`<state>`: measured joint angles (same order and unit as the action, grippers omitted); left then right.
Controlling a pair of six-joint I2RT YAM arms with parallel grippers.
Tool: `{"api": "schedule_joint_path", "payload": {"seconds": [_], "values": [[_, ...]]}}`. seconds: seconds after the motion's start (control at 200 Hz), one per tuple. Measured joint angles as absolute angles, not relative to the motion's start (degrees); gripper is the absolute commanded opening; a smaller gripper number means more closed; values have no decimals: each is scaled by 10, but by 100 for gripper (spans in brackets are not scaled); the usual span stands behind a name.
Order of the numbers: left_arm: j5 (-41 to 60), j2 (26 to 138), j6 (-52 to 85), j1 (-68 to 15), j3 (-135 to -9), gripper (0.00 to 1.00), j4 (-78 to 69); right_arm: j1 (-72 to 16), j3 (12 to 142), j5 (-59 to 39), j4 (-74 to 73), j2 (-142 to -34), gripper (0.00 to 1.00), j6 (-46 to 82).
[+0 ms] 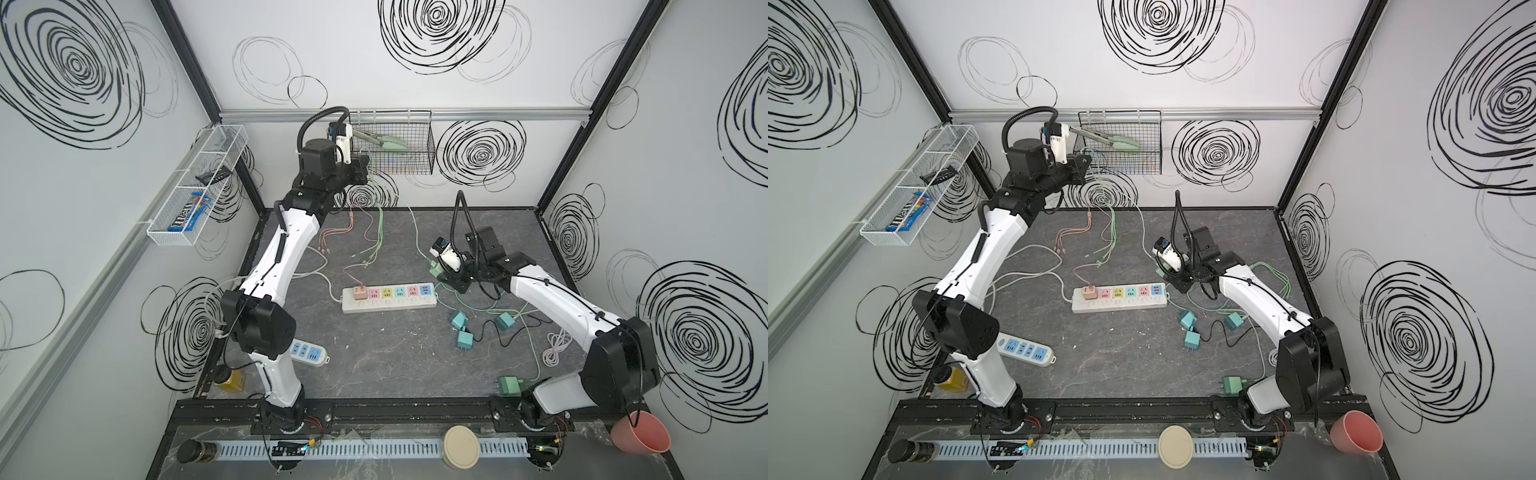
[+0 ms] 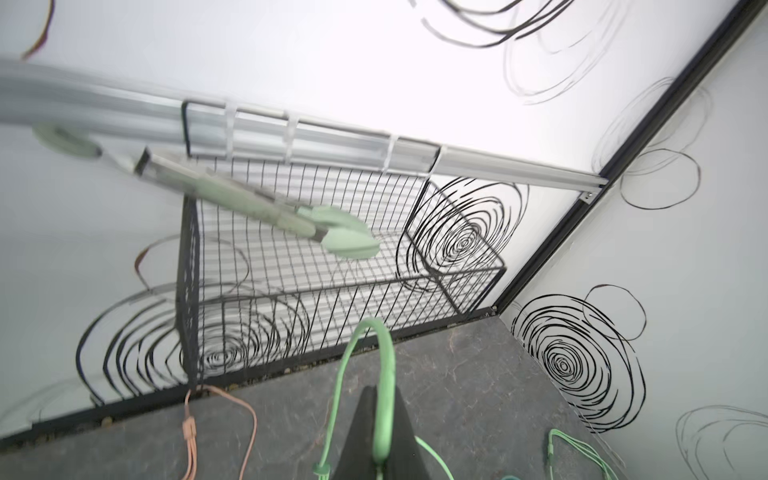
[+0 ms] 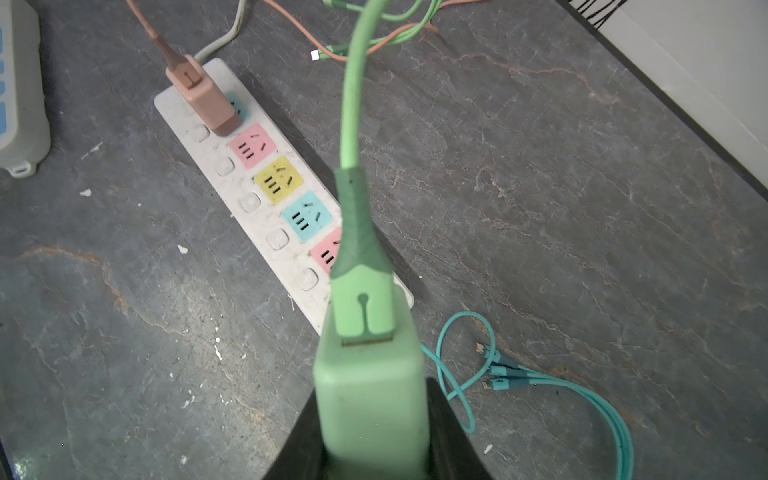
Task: Insert the plug
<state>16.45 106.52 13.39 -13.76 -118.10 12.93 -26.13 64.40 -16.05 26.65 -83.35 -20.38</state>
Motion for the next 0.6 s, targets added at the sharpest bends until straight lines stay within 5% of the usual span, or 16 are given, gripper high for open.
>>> {"api": "schedule_joint_path", "payload": {"seconds": [0.25, 0.345, 0.39, 0.47, 0.6], "values": [[168, 1066, 69, -174, -1114, 0, 47, -271, 626, -202, 189, -831, 2, -94], [150, 1078, 68, -179, -1058, 12, 56, -287, 597, -225, 144, -830, 0, -36], [139, 1091, 74, -176, -1048, 27, 76, -293, 582, -235, 127, -830, 0, -12], [121, 1113, 93, -168, -1044, 70, 124, -301, 553, -253, 96, -830, 0, 19], [107, 1105, 113, -154, -1008, 97, 193, -305, 513, -289, 64, -830, 0, 42]]}}
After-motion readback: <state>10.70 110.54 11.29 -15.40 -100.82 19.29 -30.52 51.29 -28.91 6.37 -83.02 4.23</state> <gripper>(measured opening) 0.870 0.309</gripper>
